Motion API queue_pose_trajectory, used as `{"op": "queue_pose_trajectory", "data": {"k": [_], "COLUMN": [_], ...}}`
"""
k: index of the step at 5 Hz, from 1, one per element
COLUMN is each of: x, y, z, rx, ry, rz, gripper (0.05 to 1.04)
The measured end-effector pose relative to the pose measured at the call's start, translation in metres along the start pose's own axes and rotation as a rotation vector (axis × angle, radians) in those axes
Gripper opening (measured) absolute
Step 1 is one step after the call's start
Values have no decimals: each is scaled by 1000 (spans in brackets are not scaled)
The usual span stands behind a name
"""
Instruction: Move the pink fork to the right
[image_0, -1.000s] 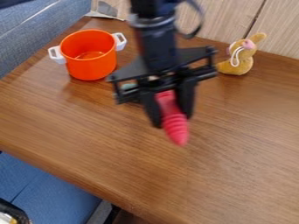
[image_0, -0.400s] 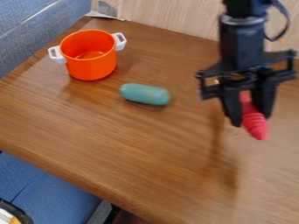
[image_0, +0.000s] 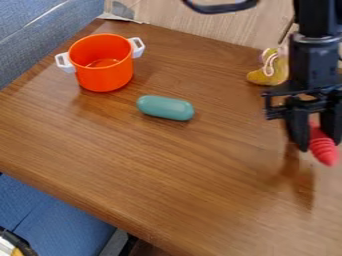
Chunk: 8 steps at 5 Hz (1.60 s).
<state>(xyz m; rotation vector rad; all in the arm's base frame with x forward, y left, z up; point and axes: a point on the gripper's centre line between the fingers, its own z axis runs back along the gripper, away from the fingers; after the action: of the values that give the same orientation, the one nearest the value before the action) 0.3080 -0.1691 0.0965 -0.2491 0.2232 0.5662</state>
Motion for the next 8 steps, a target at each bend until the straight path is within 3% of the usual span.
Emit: {"op": "queue_pose_trajectory", "data": {"k": [2, 4, 5, 7, 8], "x": [15, 45, 69, 85, 94], "y": [-25, -28, -12, 15, 44], "z": [-4, 2, 12, 17, 27], "rx": [-6, 12, -4, 6, -5], "ry": [-7, -83, -99, -96, -98], "rz": [-98, -102, -36, 34, 127], "gripper": [431, 431, 431, 431, 431]}}
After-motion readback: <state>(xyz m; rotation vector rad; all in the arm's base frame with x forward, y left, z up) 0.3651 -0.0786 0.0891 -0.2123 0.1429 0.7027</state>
